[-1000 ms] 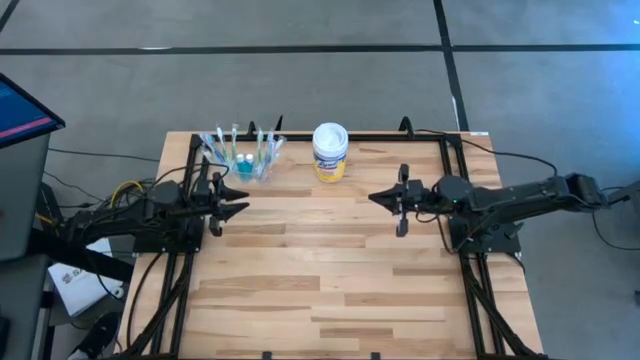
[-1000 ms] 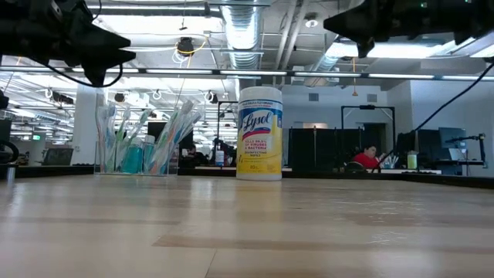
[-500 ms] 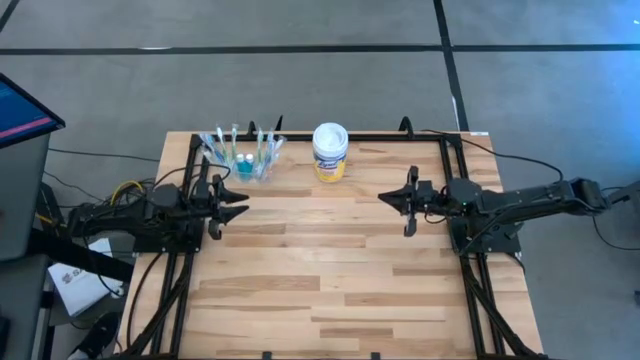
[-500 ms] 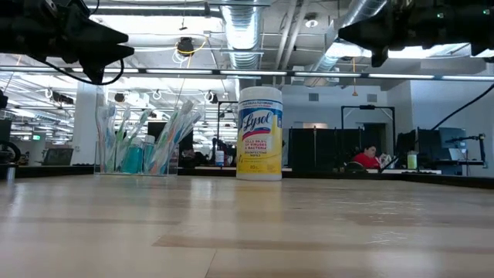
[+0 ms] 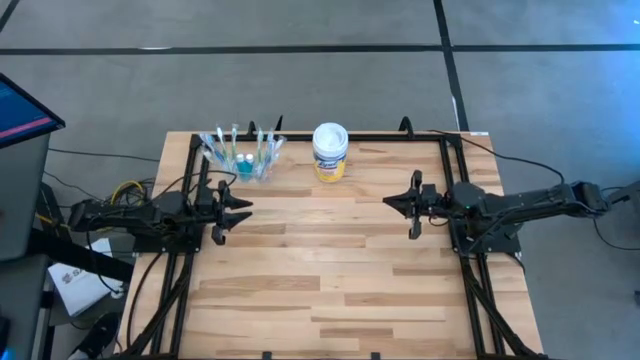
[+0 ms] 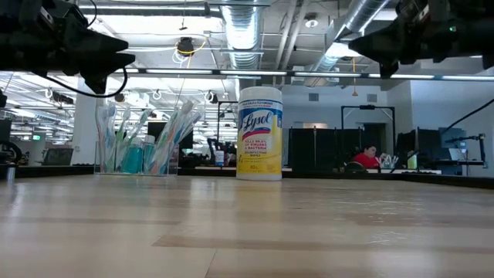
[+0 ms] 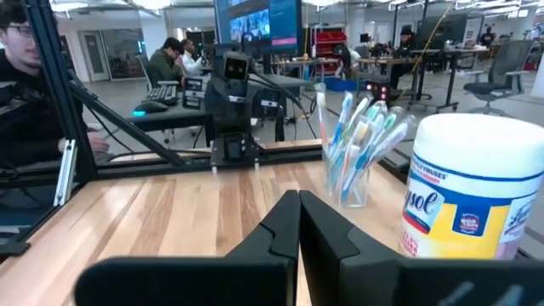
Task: Pick & Place toothbrushing station
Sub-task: Return to Home Position
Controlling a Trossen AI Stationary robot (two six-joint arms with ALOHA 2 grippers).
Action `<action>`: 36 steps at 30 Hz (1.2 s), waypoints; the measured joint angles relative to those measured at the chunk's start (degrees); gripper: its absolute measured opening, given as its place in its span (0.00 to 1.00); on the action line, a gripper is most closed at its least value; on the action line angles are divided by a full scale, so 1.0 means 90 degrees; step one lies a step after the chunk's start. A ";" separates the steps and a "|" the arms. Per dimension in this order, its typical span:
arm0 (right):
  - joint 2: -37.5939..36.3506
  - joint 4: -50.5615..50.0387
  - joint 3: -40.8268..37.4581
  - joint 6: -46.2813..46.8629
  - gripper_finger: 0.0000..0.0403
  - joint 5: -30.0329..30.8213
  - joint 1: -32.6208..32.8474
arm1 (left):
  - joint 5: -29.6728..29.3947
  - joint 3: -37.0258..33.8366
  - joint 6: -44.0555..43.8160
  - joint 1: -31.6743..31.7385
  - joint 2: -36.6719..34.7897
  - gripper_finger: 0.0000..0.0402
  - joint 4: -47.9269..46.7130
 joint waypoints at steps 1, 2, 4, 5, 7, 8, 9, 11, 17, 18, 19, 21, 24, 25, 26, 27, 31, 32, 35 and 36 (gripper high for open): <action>-0.0067 0.0033 -0.0060 0.0000 0.00 0.0000 0.0013 | 0.0000 0.0000 0.0002 0.0000 0.0002 0.35 -0.0002; -0.0140 0.0040 -0.0125 0.0012 0.00 0.0000 0.0027 | 0.0000 0.0000 0.0002 0.0000 0.0002 0.35 -0.0002; -0.0324 0.0040 -0.0294 0.0014 0.00 0.0000 0.0054 | 0.0000 0.0000 0.0009 0.0000 0.0000 0.35 -0.0002; -0.0417 0.0042 -0.0366 0.0015 0.00 0.0000 0.0071 | 0.0000 0.0000 0.0020 0.0000 0.0001 0.35 -0.0002; -0.0601 0.0081 -0.0488 0.0017 0.00 -0.0001 0.0087 | 0.0002 0.0000 0.0034 0.0000 0.0002 0.35 -0.0002; -0.0706 0.0100 -0.0559 0.0019 0.00 -0.0002 0.0087 | 0.0002 0.0000 0.0030 0.0000 0.0002 0.35 -0.0002; -0.0821 0.0131 -0.0645 0.0051 0.00 -0.0005 0.0087 | 0.0002 0.0000 0.0029 0.0000 0.0002 0.35 -0.0002; -0.1041 0.0178 -0.0831 0.0146 0.00 -0.0005 0.0087 | 0.0002 0.0000 0.0029 0.0000 0.0002 0.35 0.0000; -0.1580 0.0255 -0.1316 0.0228 0.00 -0.0005 0.0083 | 0.0003 0.0000 0.0028 0.0000 0.0002 0.35 0.0010; -0.1658 0.0179 -0.1322 0.0226 0.00 -0.0005 0.0083 | 0.0004 0.0000 0.0027 0.0000 0.0002 0.35 0.0013; -0.1738 0.0040 -0.1321 0.0230 0.00 -0.0005 0.0083 | 0.0005 0.0000 0.0027 0.0000 0.0002 0.35 0.0015; -0.1833 -0.0060 -0.1321 0.0231 0.00 -0.0005 0.0083 | 0.0005 0.0000 0.0026 0.0000 0.0002 0.35 0.0025; -0.1843 -0.0133 -0.1323 0.0182 0.00 -0.0005 0.0085 | 0.0005 0.0000 0.0020 0.0000 0.0002 0.35 0.0027; -0.1843 -0.0112 -0.1323 0.0180 0.00 -0.0005 0.0083 | 0.0007 0.0000 -0.0013 0.0000 0.0002 0.35 0.0027; -0.1841 -0.0123 -0.1323 0.0156 0.00 -0.0005 0.0083 | 0.0007 0.0000 -0.0031 0.0000 0.0002 0.35 0.0029; -0.1841 -0.0200 -0.1325 0.0125 0.00 -0.0005 0.0083 | 0.0007 0.0000 -0.0075 0.0000 0.0002 0.35 0.0029; -0.2142 -0.0630 -0.1326 0.0064 0.00 -0.0008 0.0083 | 0.0038 0.0000 -0.0185 0.0000 0.0002 0.35 0.0032; -0.2240 -0.0609 -0.1326 0.0022 0.00 -0.0007 0.0083 | 0.0046 0.0000 -0.0185 0.0000 0.0002 0.35 0.0036; -0.2708 -0.0760 -0.1328 -0.0163 0.00 -0.0010 0.0063 | 0.0046 0.0000 -0.0186 0.0000 0.0002 0.35 0.0051; -0.2894 -0.0912 -0.1328 -0.0165 0.00 -0.0007 0.0065 | 0.0046 0.0000 -0.0187 0.0000 0.0002 0.35 0.0050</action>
